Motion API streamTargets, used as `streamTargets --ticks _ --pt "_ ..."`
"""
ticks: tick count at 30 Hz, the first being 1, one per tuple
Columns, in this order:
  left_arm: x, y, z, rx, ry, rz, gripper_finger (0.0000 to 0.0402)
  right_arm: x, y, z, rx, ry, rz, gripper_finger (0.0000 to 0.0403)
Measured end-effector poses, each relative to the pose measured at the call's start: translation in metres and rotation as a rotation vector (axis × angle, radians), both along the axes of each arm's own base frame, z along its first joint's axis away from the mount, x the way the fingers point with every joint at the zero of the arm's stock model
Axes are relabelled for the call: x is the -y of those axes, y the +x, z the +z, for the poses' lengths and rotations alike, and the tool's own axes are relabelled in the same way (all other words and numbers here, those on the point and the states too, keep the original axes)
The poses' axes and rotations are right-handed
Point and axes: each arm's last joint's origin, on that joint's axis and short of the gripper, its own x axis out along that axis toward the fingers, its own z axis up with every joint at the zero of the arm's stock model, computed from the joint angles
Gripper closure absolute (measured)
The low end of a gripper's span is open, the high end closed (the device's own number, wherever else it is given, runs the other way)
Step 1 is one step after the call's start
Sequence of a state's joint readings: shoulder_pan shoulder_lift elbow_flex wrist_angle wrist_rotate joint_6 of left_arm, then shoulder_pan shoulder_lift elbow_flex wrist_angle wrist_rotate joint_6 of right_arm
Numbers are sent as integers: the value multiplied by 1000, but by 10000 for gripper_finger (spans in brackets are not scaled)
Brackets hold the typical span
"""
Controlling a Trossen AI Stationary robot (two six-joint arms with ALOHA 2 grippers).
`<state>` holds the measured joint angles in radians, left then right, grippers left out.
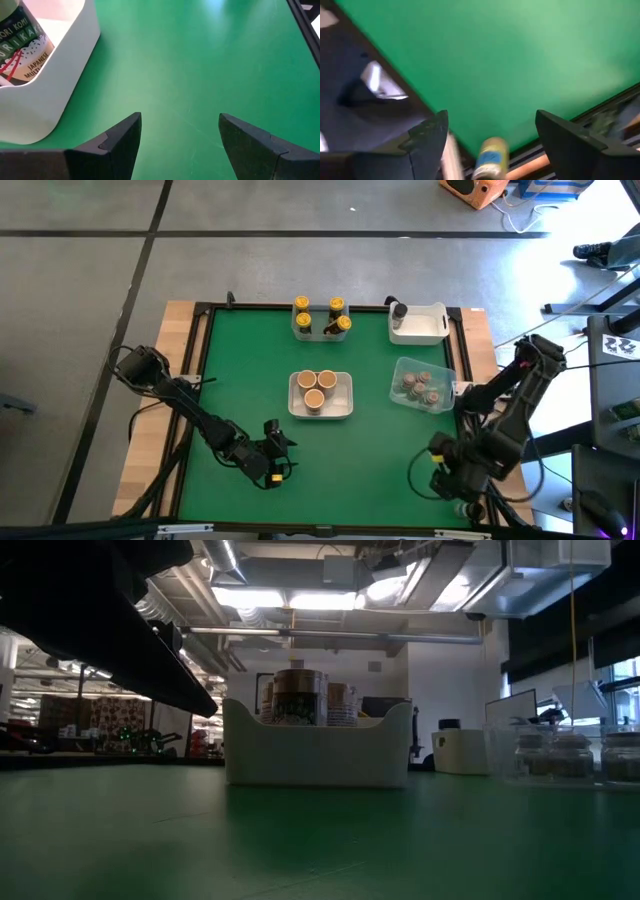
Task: Sort spices by type
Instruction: Put the black seasoning bottle into the top white bin
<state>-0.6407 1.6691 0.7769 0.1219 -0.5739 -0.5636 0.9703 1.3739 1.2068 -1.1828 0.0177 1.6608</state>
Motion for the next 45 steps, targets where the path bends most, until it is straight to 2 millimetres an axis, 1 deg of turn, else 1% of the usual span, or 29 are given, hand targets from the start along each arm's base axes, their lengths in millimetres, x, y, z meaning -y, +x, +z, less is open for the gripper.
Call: streamTargets --ticks 5,8,14,17,20,23,26,28,31,34,37,41,43,45 --pt "1 2 2 26 -9 -7 153 -19 -6 1 36 112 -48 104" --pt "2 3 4 45 -13 -15 153 -27 -3 4 42 147 -66 104" --pt "3 4 5 56 -9 -24 153 -41 6 25 36 132 -43 104" --pt "3 4 5 62 -11 -25 153 -48 9 28 -14 89 -21 104" --pt "3 4 5 61 -9 -27 153 -58 4 20 -96 46 33 104" --pt "3 4 6 62 -6 -29 153 -66 1 10 -220 52 82 104" --pt "3 5 6 67 -9 -27 153 -68 -5 3 -374 38 96 104" --pt "3 5 6 68 -9 -28 153 -69 -5 -1 -415 30 100 104" --pt "3 5 6 70 -10 -28 153 -73 -3 -4 -412 39 120 104" --pt "3 5 6 70 -9 -29 153 -80 -2 -8 -360 50 151 104" --pt "3 5 6 70 -9 -29 153 -89 -5 -15 -316 41 254 104" --pt "3 5 6 70 -7 -30 153 -101 -18 -26 -310 9 448 104" --pt "3 5 6 69 1 -35 153 -104 -24 -29 -308 -3 522 104" --pt "3 5 6 69 1 -36 153 -105 -29 -31 -320 -31 560 104"
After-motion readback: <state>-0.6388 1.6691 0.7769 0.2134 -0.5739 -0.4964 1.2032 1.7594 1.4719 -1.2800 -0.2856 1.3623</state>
